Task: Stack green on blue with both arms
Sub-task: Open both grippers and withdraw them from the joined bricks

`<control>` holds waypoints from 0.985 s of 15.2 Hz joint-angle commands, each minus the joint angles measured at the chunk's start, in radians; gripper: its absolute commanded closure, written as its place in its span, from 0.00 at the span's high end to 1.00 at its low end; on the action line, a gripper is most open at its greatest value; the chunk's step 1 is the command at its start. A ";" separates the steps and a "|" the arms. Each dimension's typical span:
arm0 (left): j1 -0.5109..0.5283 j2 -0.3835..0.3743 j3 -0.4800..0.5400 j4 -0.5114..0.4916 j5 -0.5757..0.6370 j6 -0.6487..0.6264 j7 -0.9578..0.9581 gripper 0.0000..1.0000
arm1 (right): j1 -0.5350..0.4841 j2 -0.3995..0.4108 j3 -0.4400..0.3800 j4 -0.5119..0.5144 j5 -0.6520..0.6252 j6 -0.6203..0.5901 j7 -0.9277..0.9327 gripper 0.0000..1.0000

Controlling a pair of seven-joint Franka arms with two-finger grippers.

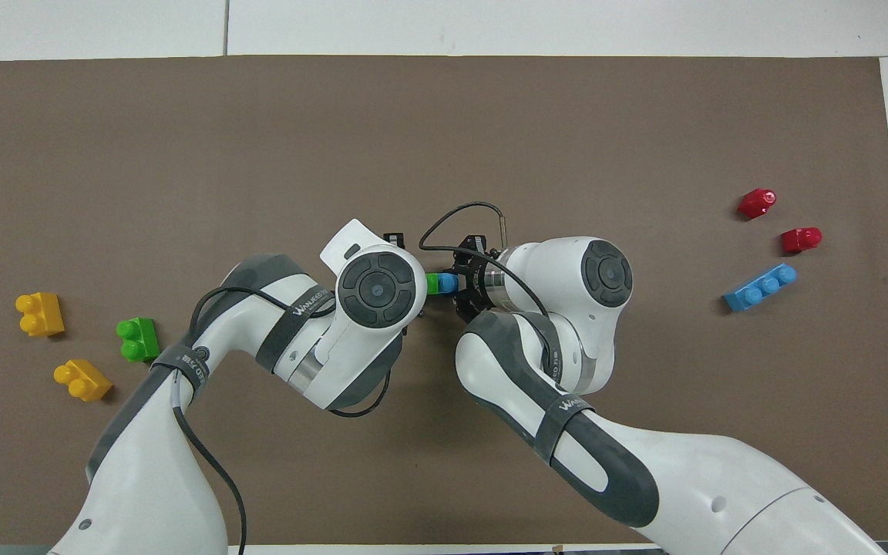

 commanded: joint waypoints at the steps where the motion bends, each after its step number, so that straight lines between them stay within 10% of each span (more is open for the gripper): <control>1: 0.018 -0.024 0.007 -0.010 0.018 -0.004 0.055 1.00 | -0.006 -0.019 0.001 -0.026 0.029 0.012 -0.030 0.46; 5: 0.090 -0.028 0.007 -0.010 0.018 0.002 0.234 1.00 | -0.004 -0.019 0.001 -0.022 0.029 0.010 -0.024 0.84; 15: 0.274 -0.078 0.007 -0.010 0.018 -0.038 0.711 1.00 | -0.149 -0.091 -0.005 0.046 0.011 -0.230 -0.041 0.95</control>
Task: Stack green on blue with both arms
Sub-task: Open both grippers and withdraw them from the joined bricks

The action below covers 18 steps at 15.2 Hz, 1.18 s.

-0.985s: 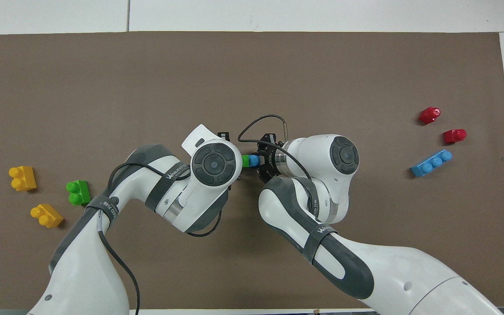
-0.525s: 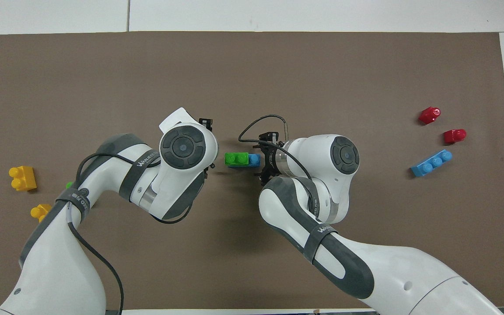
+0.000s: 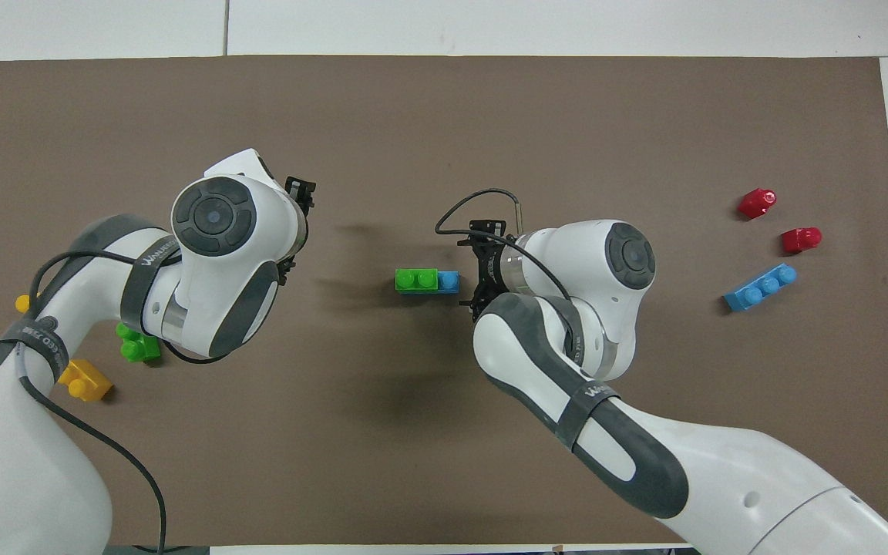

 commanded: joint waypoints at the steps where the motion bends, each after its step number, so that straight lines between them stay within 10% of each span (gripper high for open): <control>1: 0.048 -0.041 -0.010 -0.011 0.016 -0.042 0.143 1.00 | -0.109 -0.075 0.003 0.019 0.008 -0.160 -0.053 0.95; 9: 0.180 -0.093 -0.010 -0.002 0.016 -0.108 0.587 1.00 | -0.394 -0.142 0.001 0.145 -0.227 -0.526 -0.618 0.94; 18: 0.289 -0.100 -0.008 0.088 0.003 -0.228 1.102 1.00 | -0.482 -0.274 -0.001 0.185 -0.460 -0.669 -1.207 1.00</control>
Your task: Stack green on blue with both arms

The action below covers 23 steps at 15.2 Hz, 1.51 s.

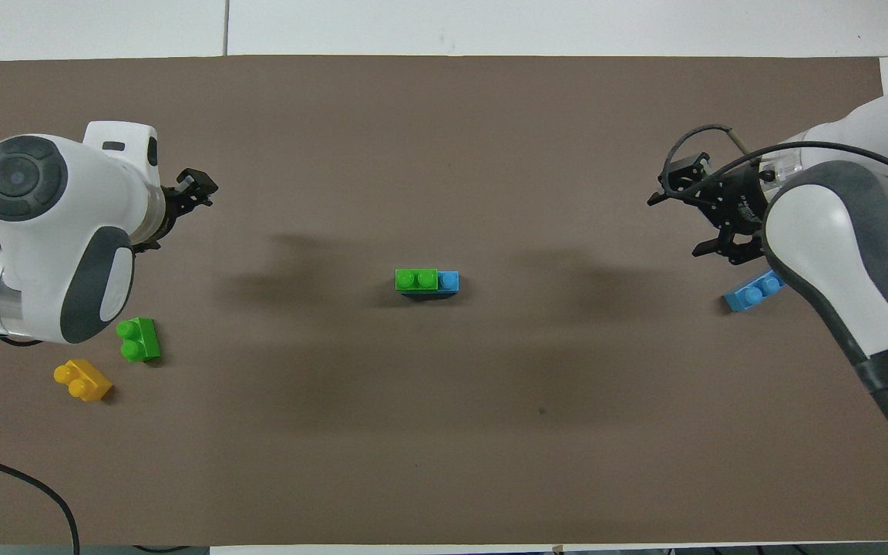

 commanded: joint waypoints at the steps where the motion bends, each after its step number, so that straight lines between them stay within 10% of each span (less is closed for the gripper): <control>1: 0.035 -0.001 -0.007 0.034 -0.005 -0.040 0.175 1.00 | -0.013 -0.060 0.011 0.021 -0.065 -0.074 -0.084 1.00; 9: 0.073 -0.005 -0.004 0.181 -0.055 -0.254 0.584 1.00 | -0.028 -0.181 0.009 0.098 -0.162 -0.263 -0.267 1.00; 23: 0.072 -0.133 0.002 0.190 -0.139 -0.454 0.659 1.00 | -0.057 -0.215 -0.005 0.150 -0.217 -0.384 -0.336 1.00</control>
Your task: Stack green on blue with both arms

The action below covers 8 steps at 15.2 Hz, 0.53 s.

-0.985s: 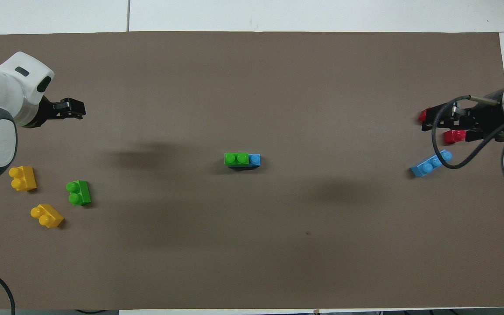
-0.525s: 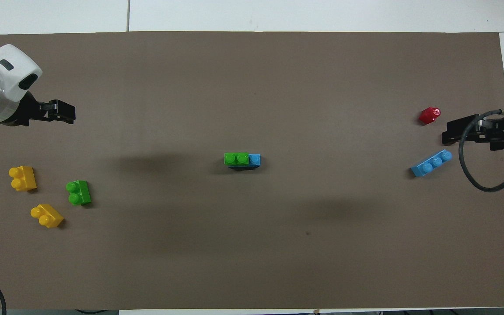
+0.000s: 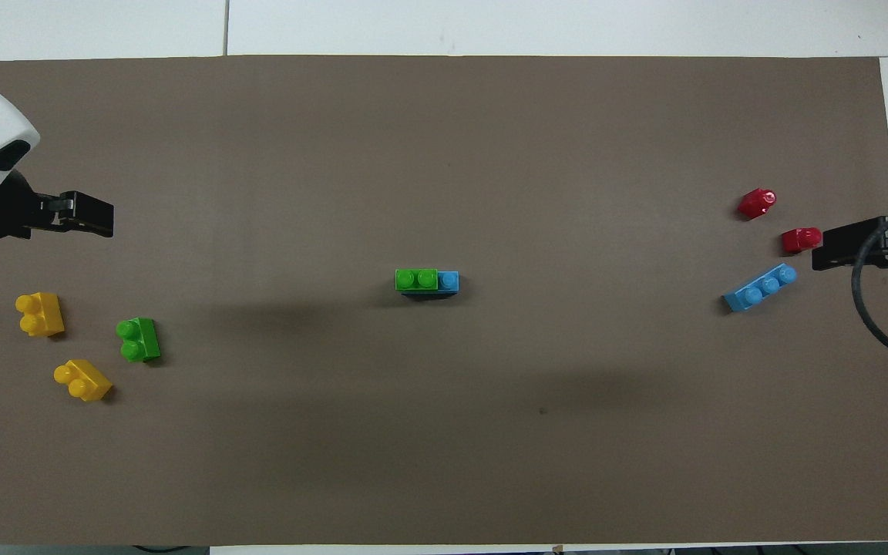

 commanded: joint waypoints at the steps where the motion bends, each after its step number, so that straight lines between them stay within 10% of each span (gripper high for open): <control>1: 0.004 -0.037 0.000 -0.014 -0.037 -0.037 0.021 1.00 | -0.017 0.007 0.006 0.014 -0.018 -0.014 -0.021 1.00; 8: 0.032 -0.169 0.003 -0.113 -0.096 -0.090 0.014 1.00 | -0.017 0.005 0.006 0.011 -0.018 -0.011 -0.023 1.00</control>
